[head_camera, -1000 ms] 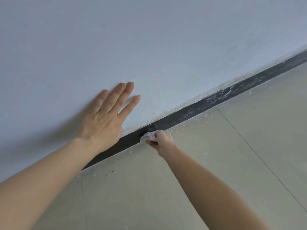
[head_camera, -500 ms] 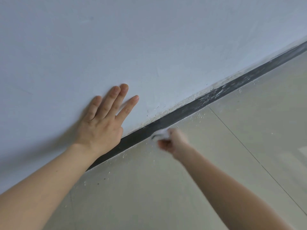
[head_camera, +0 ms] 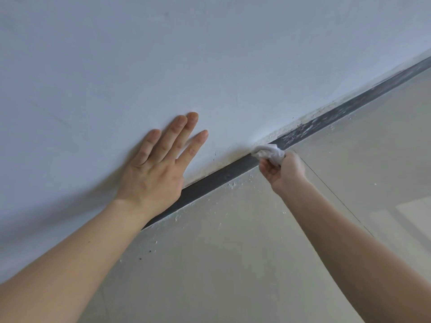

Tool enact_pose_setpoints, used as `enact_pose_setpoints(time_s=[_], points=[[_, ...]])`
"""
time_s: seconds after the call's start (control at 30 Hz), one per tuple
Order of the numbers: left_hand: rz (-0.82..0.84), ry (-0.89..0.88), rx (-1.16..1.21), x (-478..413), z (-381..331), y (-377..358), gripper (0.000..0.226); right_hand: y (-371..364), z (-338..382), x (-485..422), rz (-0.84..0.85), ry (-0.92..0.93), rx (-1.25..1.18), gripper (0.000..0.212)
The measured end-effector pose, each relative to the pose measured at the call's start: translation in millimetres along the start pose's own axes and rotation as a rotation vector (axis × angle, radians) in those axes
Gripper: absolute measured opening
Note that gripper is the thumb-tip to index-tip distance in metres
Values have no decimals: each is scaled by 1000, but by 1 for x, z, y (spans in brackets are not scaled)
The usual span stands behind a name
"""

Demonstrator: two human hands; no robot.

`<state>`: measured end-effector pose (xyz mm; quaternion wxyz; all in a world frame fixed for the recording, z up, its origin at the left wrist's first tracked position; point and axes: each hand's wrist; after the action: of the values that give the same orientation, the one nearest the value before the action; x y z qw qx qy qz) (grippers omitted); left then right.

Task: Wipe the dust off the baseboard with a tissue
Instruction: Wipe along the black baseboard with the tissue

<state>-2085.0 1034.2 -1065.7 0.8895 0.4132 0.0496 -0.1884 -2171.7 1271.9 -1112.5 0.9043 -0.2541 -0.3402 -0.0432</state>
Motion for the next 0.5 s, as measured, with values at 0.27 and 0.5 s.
enact_pose_setpoints(time_s=[0.27, 0.5], points=[[-12, -48, 53, 2, 3, 0, 65, -88, -97, 34, 304, -400, 309, 28], [-74, -121, 206, 1, 7, 6, 68, -25, 36, 2, -216, 192, 145, 24]])
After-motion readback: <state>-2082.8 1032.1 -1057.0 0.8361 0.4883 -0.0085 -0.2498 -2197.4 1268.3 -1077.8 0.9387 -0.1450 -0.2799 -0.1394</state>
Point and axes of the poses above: each hand's wrist, its own x-axis away from the middle knuckle, its own y-axis out of the back of the hand, z = x × y, and after that the axes turned 14 degrees about z, right-handed
